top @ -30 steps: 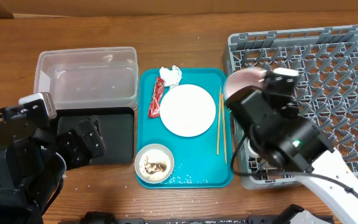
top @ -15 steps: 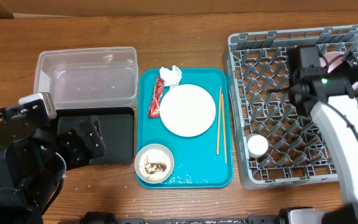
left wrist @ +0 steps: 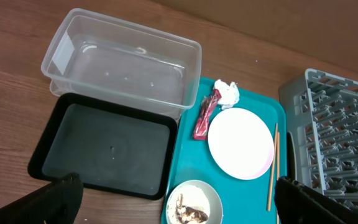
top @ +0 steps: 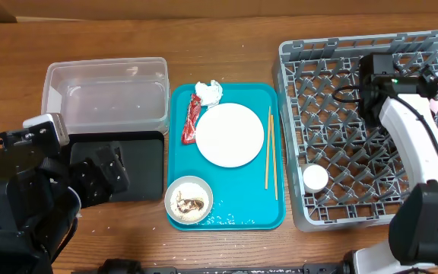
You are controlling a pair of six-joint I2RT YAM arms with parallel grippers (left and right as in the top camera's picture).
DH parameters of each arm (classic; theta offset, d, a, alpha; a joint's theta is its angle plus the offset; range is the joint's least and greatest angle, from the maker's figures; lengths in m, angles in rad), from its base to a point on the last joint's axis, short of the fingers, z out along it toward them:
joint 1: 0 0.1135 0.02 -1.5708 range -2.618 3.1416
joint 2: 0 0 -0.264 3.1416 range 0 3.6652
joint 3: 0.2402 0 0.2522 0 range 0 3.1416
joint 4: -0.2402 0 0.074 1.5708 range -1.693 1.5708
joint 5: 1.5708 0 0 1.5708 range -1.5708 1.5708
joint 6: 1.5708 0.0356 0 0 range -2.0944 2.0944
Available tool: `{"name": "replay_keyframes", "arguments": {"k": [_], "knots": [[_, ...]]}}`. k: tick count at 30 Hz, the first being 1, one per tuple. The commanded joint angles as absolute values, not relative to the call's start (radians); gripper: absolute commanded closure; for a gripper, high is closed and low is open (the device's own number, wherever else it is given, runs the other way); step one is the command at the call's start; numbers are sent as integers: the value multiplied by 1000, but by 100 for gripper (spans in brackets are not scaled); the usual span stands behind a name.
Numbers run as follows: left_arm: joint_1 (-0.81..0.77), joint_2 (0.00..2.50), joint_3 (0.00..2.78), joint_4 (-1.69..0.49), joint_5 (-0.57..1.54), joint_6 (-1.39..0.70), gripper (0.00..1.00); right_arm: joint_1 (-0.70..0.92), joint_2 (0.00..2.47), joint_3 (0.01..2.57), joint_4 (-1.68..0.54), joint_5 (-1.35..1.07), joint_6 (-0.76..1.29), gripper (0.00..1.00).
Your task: Sort waste into correct bins and load items into the dishwasher
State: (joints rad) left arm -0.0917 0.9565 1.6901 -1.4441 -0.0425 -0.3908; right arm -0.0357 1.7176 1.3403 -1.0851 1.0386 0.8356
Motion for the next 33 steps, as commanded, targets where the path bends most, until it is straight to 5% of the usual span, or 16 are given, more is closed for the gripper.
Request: {"name": "replay_keyframes", "arguments": {"k": [1,24,27,33], "knots": [[-93,958,1697,-1440,-60,-404,0,-34,1768,1341,-1075,1065,830,96],[-93,958,1697,-1440,-60,-404,0,135,1801,1341,-1187,1068,796,96],[-93,958,1697,-1440,-60,-404,0,152,1800,1344,-1203,1045,796,64],[-93,958,1697,-1440,-60,-405,0,248,1770,1369,-1226,1043,797,29]]}}
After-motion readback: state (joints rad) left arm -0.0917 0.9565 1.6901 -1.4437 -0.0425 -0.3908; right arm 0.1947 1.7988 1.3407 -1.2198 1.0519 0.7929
